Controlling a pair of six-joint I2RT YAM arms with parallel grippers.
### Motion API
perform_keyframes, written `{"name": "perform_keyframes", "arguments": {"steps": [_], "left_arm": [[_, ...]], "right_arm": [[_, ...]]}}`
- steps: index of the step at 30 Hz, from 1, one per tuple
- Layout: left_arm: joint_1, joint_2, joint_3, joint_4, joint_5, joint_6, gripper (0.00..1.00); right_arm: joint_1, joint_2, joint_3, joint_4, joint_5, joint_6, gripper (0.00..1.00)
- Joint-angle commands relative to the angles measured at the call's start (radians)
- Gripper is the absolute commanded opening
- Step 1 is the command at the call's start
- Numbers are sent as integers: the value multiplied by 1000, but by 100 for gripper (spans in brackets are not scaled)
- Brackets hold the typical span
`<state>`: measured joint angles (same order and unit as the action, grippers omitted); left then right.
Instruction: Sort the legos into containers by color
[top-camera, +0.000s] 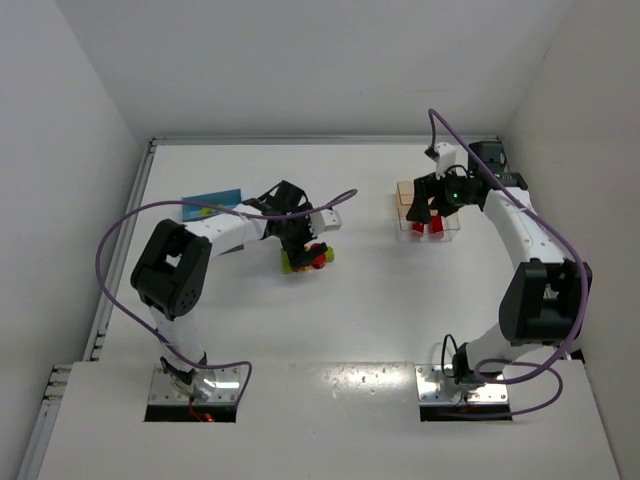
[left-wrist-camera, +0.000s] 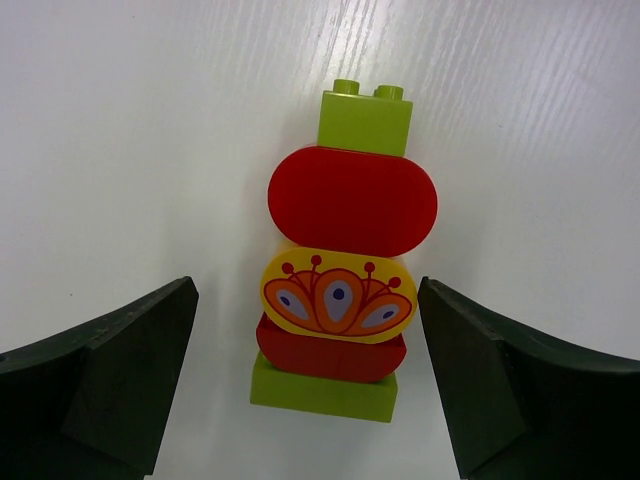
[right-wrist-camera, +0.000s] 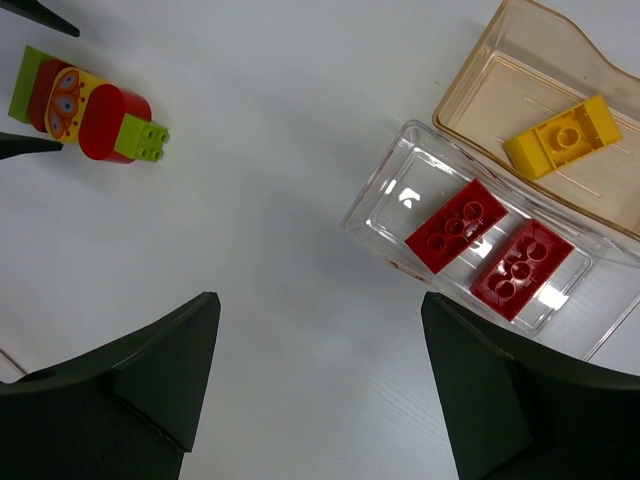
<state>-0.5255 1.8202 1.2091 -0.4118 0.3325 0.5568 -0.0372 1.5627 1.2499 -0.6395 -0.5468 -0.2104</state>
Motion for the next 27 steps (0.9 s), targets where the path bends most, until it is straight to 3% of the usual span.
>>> {"name": "perform_keyframes", "arguments": {"steps": [1, 18, 21, 25, 27], "left_arm": [[-21, 16, 32, -7, 26, 48, 99], [-30, 94, 70, -36, -1, 57, 99], [-12, 105, 81, -47, -1, 57, 91], [-11, 128, 104, -71, -1, 48, 63], [-11, 137, 113, -81, -1, 48, 55]], "right_arm": [[-4, 8, 16, 6, -22, -14, 82], [-4, 59, 46, 6, -31, -14, 82], [-4, 68, 56, 6, -31, -14, 82], [-4, 77, 56, 15, -31, -14, 82], [-4, 91, 65, 15, -31, -14, 82]]}}
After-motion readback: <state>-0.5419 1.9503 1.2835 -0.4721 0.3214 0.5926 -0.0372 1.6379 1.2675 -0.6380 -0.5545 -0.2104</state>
